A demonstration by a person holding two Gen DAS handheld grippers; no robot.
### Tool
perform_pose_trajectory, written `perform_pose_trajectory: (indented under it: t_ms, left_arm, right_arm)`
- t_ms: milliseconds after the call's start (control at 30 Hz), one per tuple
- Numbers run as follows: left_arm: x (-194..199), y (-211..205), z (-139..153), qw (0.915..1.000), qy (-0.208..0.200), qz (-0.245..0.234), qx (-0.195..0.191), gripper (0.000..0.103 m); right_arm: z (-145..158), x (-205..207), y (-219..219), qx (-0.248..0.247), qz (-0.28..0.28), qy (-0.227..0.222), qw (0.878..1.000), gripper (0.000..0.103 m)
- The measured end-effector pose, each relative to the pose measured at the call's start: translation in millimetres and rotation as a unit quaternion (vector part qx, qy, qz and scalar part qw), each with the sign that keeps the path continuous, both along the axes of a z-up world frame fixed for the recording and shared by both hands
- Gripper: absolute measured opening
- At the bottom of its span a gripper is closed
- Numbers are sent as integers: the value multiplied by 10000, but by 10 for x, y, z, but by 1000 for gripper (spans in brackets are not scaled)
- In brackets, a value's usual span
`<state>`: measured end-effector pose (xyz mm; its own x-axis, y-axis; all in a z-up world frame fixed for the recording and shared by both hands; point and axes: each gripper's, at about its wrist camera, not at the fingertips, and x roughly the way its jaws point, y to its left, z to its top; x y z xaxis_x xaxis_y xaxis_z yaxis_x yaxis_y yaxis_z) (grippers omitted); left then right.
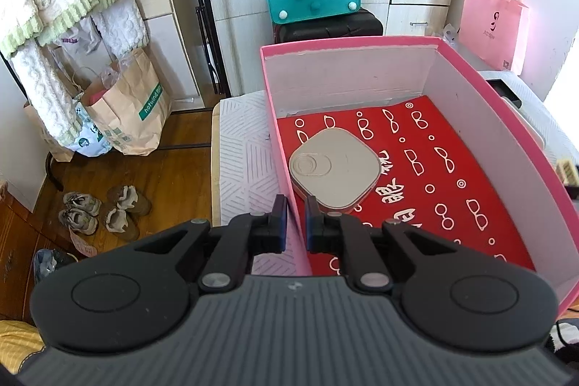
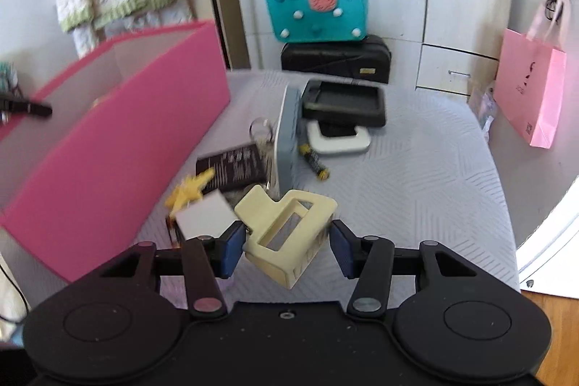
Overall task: Organize rigid objects
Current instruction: 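Carry the cream claw clip into the pink box and open the right gripper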
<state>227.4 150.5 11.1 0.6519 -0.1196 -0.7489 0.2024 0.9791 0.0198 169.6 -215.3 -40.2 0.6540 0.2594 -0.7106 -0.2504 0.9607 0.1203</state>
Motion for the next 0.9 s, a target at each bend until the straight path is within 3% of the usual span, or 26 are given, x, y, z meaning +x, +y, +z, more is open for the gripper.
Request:
perform_pose_trajectory:
  t_ms: [200, 300, 367, 467, 633, 900]
  left_arm:
    - [-20, -10, -15, 10000, -54, -57, 31, 9]
    - [-24, -4, -21, 10000, -69, -69, -20, 9]
    - [-19, 16, -16, 9999, -50, -58, -98, 9]
    - [-18, 34, -13, 9999, -35, -82, -116, 9]
    - [-18, 24, -11, 9999, -32, -156, -55, 9]
    - [-9, 40, -7, 9998, -28, -193, -107, 10]
  right_arm:
    - [533, 42, 174, 398, 364, -584, 9968, 57]
    - [792, 22, 419, 798, 808, -854, 9899, 57]
    - [907, 20, 650, 816, 1228, -1001, 9840, 57]
    - [970, 120, 1015, 638, 1755, -1070, 9766, 57]
    - [875, 453, 1569, -171, 2315, -967, 9679, 57]
    - [591, 1091, 1964, -815, 2517, -261, 9640, 57]
